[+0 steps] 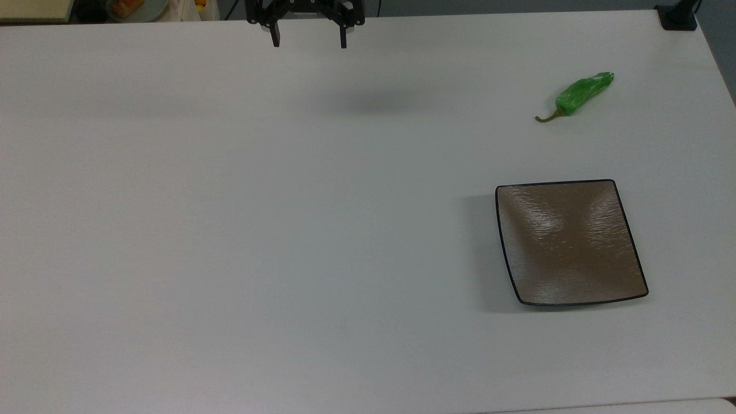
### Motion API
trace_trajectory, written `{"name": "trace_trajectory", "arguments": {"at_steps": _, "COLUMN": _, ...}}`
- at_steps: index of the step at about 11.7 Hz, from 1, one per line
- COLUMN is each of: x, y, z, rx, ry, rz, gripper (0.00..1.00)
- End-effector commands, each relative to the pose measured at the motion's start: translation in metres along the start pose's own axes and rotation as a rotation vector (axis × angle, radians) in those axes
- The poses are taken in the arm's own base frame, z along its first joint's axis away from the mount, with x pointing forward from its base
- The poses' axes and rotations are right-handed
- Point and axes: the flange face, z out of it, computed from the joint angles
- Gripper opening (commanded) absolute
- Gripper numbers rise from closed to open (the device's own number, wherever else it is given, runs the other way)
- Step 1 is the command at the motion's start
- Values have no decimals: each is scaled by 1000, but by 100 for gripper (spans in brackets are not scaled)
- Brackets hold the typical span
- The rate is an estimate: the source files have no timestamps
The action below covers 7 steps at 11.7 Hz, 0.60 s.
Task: Chili peppers are placed on a ceramic plate
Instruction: 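Move the open gripper over toward the green chili pepper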
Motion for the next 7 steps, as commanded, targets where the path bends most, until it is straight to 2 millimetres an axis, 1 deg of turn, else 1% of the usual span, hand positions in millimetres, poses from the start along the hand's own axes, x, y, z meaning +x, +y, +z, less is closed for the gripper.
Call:
{"name": "trace_trajectory", "arguments": {"at_steps": 1, "x": -11, "y": -5, "z": -2, "rx": -15, "ry": 16, "rz": -9, "gripper": 100}}
{"name": "trace_trajectory", "arguments": {"at_steps": 7, "x": -12, "y": -4, "z": -5, "rx": -15, "ry": 16, "rz": -5, "gripper": 100}}
